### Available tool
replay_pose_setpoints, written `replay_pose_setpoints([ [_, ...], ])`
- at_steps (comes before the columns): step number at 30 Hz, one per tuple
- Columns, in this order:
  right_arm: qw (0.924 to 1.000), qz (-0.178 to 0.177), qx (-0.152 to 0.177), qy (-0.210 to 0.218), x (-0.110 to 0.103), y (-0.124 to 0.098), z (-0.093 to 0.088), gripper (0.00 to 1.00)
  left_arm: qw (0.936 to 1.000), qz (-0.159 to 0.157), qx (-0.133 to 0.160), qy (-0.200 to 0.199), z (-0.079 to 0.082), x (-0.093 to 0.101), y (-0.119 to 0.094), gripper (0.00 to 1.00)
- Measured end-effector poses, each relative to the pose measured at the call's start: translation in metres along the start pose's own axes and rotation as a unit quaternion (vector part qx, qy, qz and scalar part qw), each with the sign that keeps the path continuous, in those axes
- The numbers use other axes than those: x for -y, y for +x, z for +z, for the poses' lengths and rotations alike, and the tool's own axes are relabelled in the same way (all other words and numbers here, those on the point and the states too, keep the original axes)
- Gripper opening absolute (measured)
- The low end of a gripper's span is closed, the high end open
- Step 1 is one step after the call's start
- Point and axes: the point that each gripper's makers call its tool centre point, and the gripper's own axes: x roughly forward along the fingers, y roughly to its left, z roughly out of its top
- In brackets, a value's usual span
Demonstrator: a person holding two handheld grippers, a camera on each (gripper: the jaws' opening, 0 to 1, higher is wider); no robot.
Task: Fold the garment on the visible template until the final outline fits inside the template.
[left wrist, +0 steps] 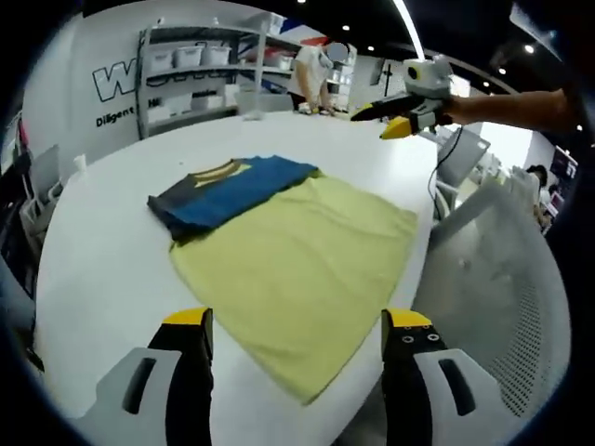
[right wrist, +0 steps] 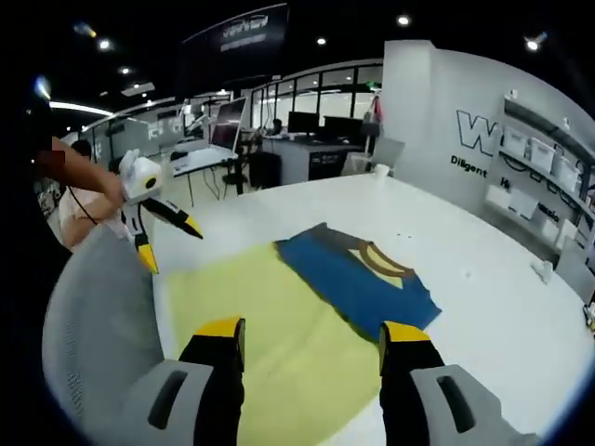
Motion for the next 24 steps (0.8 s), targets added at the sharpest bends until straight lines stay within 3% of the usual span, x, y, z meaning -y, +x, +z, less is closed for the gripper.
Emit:
replay_pose_setpoints([
  [9, 0.9972, 0.043, -0.06, -0.005, -0.032, -0.01, -0.059, 0.53, 0.9915, -0.048, -0.074, 0.096, -0.04, 0.017, 0.001, 0.63],
  [13, 0.9953, 0.049, -0.083, -0.003, -0.037, -0.016, -0.083, 0.51, 0.9886, -0.057, -0.09, 0.107, -0.048, 0.019, 0.001, 0.57],
  [19, 0.9864, 0.076, -0.143, -0.028, -0.05, -0.028, -0.123, 0.47, 0.9837, -0.066, -0.11, 0.126, -0.055, 0.024, 0.001, 0.48],
  [24, 0.9828, 0.07, -0.164, -0.048, -0.051, -0.029, -0.144, 0.49, 0.9812, -0.071, -0.125, 0.129, -0.059, 0.024, 0.003, 0.4],
])
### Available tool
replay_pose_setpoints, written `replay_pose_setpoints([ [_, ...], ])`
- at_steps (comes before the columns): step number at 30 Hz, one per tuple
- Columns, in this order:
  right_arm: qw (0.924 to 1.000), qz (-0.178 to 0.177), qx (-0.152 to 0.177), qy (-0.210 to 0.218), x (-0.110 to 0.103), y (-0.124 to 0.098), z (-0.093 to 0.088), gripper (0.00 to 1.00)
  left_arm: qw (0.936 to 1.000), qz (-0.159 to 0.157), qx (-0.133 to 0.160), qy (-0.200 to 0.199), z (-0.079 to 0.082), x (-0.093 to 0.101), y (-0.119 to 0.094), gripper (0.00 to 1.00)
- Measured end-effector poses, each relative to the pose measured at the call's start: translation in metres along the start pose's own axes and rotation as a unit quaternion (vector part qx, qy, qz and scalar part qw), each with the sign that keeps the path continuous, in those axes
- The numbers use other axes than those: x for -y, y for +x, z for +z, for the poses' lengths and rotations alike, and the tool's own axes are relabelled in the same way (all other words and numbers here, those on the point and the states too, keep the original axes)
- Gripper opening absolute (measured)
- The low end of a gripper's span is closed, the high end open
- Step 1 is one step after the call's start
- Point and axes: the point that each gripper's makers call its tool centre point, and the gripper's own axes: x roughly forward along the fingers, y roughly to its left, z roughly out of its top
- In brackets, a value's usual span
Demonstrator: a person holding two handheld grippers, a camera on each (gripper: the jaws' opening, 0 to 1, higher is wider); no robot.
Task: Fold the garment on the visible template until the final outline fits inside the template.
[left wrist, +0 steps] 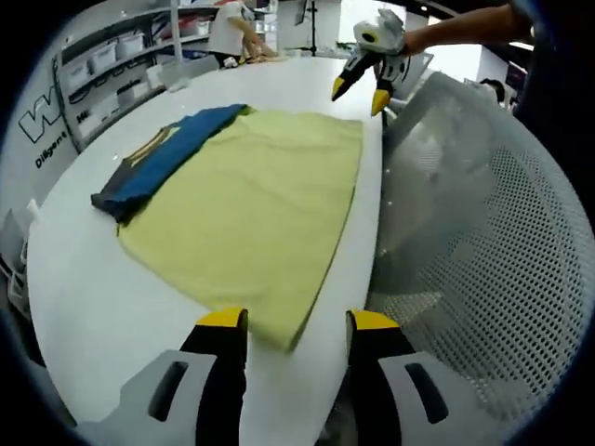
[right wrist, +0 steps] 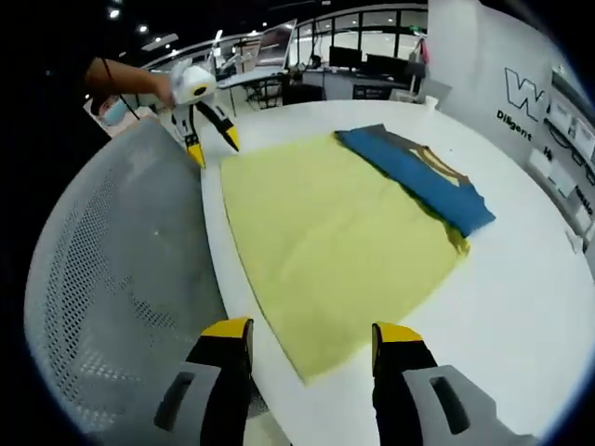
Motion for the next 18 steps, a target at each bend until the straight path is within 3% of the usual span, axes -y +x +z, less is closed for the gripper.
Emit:
replay_pose_setpoints([
  [10, 0.9991, 0.009, -0.042, -0.003, -0.006, 0.011, -0.022, 0.33, 0.9997, 0.004, -0.021, 0.011, -0.006, -0.006, 0.004, 0.29],
  [13, 0.9987, 0.011, -0.049, -0.004, -0.007, 0.014, -0.024, 0.31, 0.9985, 0.0, -0.05, 0.023, -0.018, -0.004, 0.007, 0.26],
  [14, 0.9987, 0.012, -0.05, -0.005, -0.007, 0.014, -0.023, 0.31, 0.9985, -0.001, -0.036, 0.04, -0.013, -0.004, 0.008, 0.25],
  [18, 0.9976, 0.016, -0.063, -0.023, -0.01, 0.018, -0.024, 0.27, 0.9989, 0.003, -0.043, 0.017, -0.014, -0.006, 0.007, 0.23],
])
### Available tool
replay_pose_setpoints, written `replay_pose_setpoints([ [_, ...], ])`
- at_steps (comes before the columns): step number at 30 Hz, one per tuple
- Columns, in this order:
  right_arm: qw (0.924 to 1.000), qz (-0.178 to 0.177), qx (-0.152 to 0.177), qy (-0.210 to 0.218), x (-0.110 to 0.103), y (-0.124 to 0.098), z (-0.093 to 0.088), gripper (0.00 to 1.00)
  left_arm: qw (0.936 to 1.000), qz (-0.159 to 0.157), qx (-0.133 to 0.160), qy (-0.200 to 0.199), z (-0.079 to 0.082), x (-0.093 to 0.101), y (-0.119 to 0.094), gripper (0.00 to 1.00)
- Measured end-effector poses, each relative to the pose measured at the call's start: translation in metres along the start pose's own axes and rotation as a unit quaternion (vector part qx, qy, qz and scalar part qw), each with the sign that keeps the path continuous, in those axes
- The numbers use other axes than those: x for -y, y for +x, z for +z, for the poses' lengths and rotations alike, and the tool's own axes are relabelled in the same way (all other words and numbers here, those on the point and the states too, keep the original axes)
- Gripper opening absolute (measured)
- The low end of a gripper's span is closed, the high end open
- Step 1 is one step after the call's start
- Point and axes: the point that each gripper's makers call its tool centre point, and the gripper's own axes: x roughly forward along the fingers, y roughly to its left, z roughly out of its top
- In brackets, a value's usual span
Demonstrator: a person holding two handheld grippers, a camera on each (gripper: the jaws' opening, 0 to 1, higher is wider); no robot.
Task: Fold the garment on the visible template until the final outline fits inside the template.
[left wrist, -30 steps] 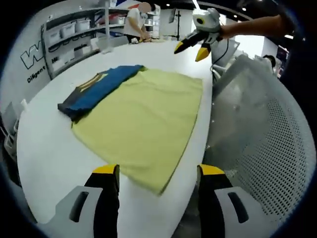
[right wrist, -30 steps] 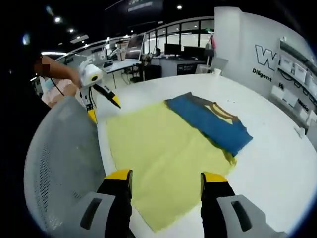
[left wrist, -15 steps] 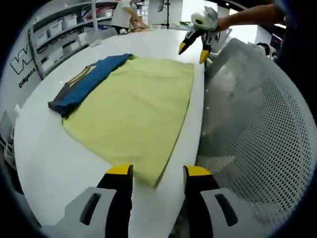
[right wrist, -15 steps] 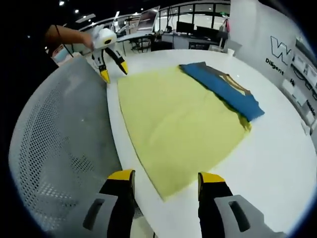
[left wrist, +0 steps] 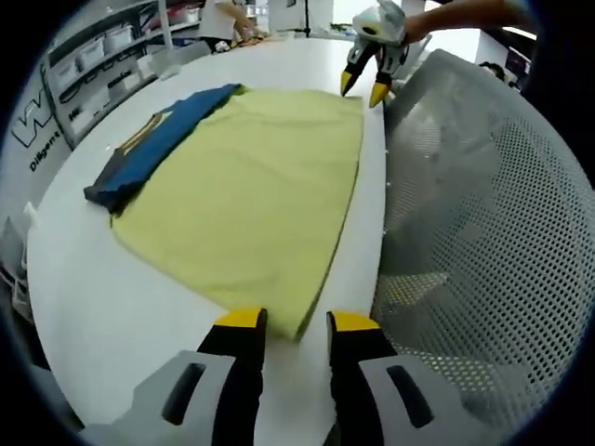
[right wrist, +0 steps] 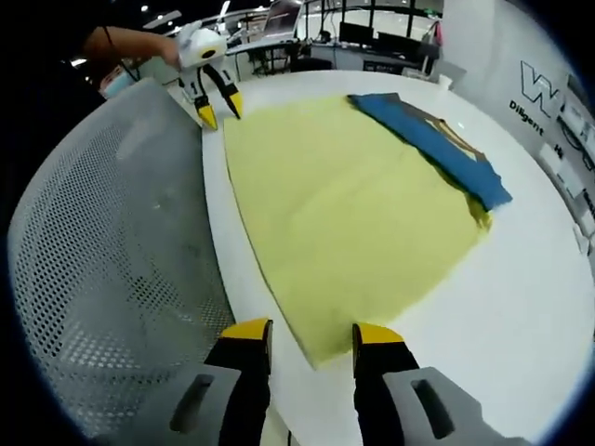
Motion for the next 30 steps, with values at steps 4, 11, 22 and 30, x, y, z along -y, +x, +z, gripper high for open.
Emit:
replay_pose_setpoints([
  [4, 0.9997, -0.01, -0.017, -0.014, 0.004, 0.001, -0.004, 0.15, 0.9999, 0.004, -0.011, 0.007, -0.001, -0.003, 0.0, 0.1],
  [11, 0.9972, -0.04, -0.038, -0.05, 0.015, 0.0, -0.005, 0.0, 0.9984, -0.004, -0.04, -0.041, 0.001, -0.011, 0.002, 0.02],
  [22, 0.9965, -0.008, -0.067, -0.049, 0.003, -0.004, -0.011, 0.0, 0.9963, -0.03, -0.064, -0.048, -0.003, 0.008, 0.0, 0.01],
  [30, 0.9967, 0.027, -0.071, -0.029, -0.019, -0.018, -0.003, 0.0, 0.9915, -0.055, -0.093, -0.071, -0.015, 0.025, -0.011, 0.01],
])
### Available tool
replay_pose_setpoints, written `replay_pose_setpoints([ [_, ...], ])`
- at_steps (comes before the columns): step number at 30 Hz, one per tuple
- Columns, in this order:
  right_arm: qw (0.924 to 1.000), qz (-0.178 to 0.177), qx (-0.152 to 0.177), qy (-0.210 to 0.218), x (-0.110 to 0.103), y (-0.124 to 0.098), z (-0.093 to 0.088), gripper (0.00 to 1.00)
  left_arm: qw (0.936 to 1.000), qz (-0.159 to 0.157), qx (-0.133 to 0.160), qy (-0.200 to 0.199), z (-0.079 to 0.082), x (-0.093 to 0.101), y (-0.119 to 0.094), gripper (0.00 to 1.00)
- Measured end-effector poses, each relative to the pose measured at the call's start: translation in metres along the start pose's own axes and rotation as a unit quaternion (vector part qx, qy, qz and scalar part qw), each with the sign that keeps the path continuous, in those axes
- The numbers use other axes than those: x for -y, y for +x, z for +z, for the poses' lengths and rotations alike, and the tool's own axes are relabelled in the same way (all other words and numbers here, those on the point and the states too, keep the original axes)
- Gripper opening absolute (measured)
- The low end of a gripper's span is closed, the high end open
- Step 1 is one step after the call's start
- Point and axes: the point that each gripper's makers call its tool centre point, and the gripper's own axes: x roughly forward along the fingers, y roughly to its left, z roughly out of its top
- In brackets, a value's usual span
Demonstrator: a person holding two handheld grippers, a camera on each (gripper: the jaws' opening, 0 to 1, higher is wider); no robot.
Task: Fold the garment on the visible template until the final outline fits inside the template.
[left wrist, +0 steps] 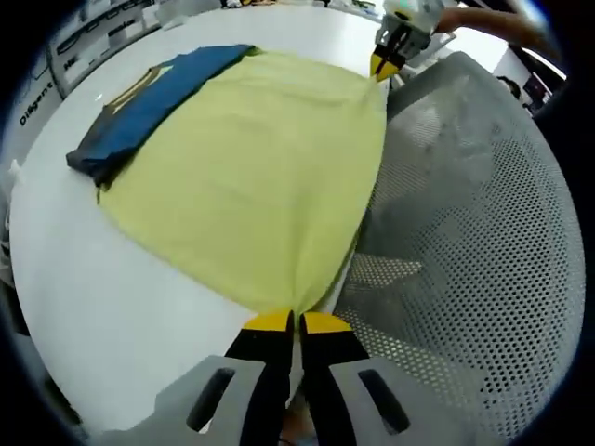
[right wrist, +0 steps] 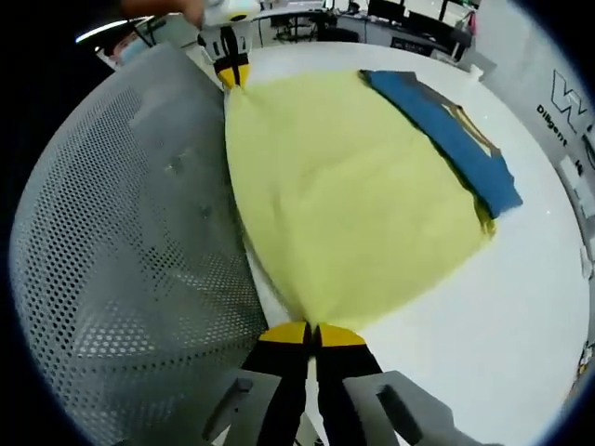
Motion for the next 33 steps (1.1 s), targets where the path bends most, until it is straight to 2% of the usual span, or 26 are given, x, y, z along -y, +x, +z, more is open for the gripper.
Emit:
replay_pose_setpoints([
  [7, 0.9996, 0.007, 0.015, 0.023, -0.003, -0.017, 0.013, 0.0, 1.0, 0.0, 0.001, 0.0, 0.002, -0.001, -0.017, 0.01],
  [14, 0.9995, 0.023, 0.009, 0.022, -0.013, -0.034, 0.019, 0.0, 0.9999, 0.0, -0.005, 0.011, 0.004, 0.006, -0.035, 0.01],
  [22, 0.999, 0.043, 0.008, 0.012, -0.024, -0.06, 0.027, 0.0, 0.9993, -0.032, -0.007, 0.015, 0.006, 0.023, -0.062, 0.01],
  [23, 0.999, 0.042, 0.008, 0.013, -0.024, -0.064, 0.029, 0.0, 0.9994, -0.031, -0.005, 0.016, 0.008, 0.022, -0.068, 0.01],
  [25, 0.9994, 0.033, 0.011, 0.001, -0.021, -0.073, 0.035, 0.0, 0.9992, -0.01, 0.01, 0.038, 0.016, 0.013, -0.074, 0.01],
  [28, 0.9995, 0.025, 0.017, -0.003, -0.016, -0.087, 0.045, 0.0, 0.9992, -0.009, 0.009, 0.037, 0.021, 0.011, -0.087, 0.01],
  [33, 0.9993, 0.006, 0.026, -0.027, -0.001, -0.103, 0.061, 0.0, 0.9982, 0.015, 0.019, 0.055, 0.035, -0.006, -0.106, 0.01],
])
